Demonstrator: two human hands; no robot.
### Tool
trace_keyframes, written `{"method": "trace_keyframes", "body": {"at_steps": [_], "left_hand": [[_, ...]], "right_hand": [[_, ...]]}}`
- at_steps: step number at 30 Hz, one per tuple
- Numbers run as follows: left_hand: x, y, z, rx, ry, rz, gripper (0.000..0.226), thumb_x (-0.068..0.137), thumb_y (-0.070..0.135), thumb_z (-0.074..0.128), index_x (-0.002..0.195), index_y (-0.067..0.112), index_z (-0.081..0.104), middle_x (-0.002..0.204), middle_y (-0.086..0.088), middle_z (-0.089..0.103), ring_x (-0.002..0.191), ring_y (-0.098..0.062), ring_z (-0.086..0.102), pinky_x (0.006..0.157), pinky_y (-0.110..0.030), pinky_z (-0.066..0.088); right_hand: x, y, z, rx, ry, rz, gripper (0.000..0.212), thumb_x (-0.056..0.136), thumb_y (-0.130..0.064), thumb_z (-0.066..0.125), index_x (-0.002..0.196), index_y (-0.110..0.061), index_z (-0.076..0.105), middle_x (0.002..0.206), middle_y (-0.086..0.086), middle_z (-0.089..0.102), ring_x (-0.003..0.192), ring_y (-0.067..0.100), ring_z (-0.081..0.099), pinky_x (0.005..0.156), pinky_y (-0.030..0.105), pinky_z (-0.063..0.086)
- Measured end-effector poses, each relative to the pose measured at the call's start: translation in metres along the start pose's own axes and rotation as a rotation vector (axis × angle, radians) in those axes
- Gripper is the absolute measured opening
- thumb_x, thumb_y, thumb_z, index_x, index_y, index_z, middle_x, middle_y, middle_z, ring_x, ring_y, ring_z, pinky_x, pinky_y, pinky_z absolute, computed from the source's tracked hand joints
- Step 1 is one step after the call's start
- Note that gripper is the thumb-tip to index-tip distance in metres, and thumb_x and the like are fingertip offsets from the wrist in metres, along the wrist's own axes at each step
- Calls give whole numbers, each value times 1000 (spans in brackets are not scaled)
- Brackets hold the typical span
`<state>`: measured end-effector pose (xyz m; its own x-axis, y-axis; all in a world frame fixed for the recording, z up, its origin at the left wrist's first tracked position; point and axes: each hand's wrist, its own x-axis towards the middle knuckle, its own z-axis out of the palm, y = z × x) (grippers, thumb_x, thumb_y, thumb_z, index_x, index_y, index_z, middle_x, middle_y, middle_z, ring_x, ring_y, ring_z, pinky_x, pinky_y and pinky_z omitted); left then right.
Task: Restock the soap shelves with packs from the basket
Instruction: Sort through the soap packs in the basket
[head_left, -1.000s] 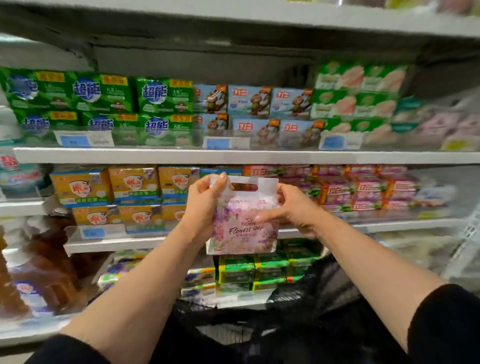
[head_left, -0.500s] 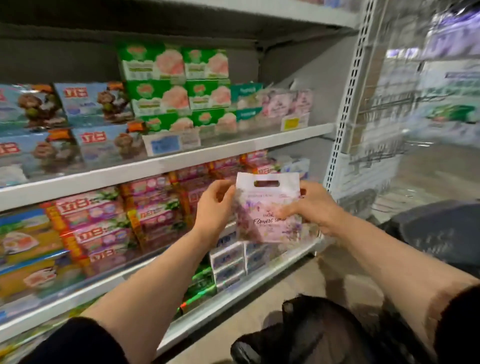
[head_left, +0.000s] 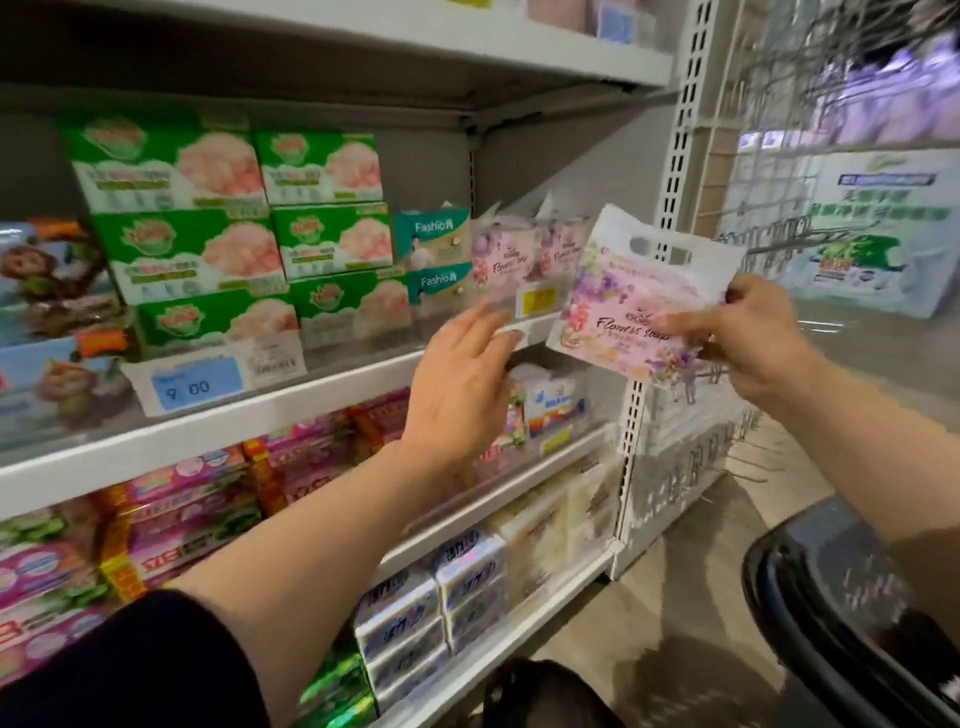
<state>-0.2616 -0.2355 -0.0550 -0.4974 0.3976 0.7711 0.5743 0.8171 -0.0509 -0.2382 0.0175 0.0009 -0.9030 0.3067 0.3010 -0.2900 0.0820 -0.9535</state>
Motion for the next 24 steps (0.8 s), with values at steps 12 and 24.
{"method": "trace_keyframes", "body": {"at_steps": [12, 24], "left_hand": [[35, -23, 9, 345, -210, -213, 68, 86, 18, 57, 147, 15, 27, 144, -3, 40, 132, -24, 38, 114, -37, 24], [29, -30, 21, 437, -137, -178, 77, 64, 20, 79, 135, 13, 51, 122, -3, 59, 112, -24, 56, 96, -40, 46]], "right_hand": [[124, -25, 81, -1, -117, -270, 55, 56, 23, 74, 103, -4, 63, 96, 10, 69, 88, 23, 68, 60, 33, 60], [198, -8, 73, -271, -94, -98, 44, 68, 25, 37, 83, -5, 65, 51, 3, 63, 45, 21, 62, 37, 30, 47]]}}
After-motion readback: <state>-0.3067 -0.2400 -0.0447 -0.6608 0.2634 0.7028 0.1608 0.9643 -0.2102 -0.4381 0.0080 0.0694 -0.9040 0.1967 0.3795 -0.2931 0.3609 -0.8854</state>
